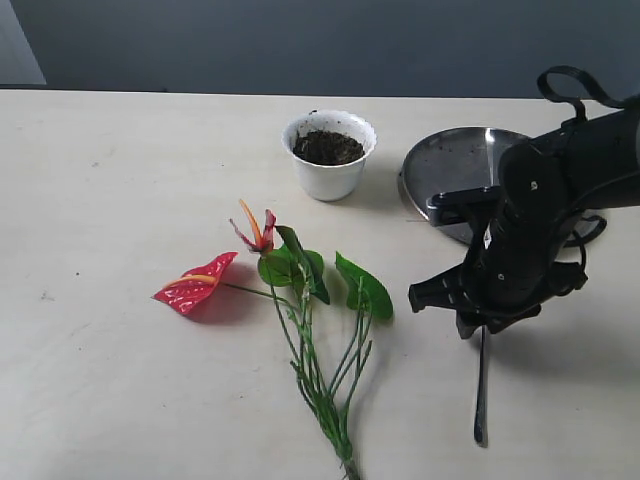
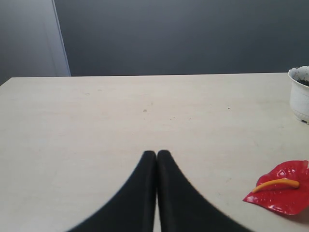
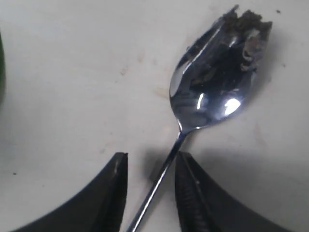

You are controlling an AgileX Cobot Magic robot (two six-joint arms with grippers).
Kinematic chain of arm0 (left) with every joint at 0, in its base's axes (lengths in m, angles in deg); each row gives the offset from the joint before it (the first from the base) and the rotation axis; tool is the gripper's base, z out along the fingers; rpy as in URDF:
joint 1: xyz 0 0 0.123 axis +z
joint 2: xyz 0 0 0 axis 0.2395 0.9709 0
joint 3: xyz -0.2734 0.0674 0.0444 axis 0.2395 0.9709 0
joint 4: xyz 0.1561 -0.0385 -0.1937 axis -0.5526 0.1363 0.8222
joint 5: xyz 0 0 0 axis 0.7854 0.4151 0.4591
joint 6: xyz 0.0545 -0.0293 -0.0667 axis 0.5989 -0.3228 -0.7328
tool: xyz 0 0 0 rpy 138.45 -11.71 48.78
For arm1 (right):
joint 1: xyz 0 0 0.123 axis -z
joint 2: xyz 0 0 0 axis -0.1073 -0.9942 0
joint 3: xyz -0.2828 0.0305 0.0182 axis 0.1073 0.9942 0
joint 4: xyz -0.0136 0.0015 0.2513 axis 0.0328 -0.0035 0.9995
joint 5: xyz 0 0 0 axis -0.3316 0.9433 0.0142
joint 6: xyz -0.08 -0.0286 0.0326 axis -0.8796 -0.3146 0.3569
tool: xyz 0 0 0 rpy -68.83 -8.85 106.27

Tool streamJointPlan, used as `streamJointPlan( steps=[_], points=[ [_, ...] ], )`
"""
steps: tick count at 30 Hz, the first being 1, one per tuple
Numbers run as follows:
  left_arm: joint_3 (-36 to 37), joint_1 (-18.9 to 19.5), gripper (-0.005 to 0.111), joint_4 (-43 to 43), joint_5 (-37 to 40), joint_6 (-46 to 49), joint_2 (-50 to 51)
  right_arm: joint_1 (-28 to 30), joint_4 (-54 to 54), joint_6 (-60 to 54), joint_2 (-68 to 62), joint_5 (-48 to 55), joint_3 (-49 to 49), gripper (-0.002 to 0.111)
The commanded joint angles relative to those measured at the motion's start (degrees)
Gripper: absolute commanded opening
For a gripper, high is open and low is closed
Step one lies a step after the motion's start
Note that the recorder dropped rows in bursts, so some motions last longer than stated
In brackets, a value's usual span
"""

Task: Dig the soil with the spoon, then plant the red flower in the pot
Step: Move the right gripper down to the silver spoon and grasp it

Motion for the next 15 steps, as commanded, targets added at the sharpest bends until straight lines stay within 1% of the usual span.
streamJointPlan(
  steps=[1,11,15],
  points=[
    [-0.2,-0.3,0.002,-0.5,-0.4,0.0,0.3,0.0,0.0,0.0,-1.5,-1.5,0.3,0.034],
    [-0.2,-0.3,0.002,-0.5,-0.4,0.0,0.3,0.0,0.0,1.3,-3.2,0.5,0.3,0.034],
    [-0.2,-0.3,0.002,-0.5,-0.4,0.0,0.3,0.0,1.6,1.3,-4.3,1.5,0.3,0.034]
  ],
)
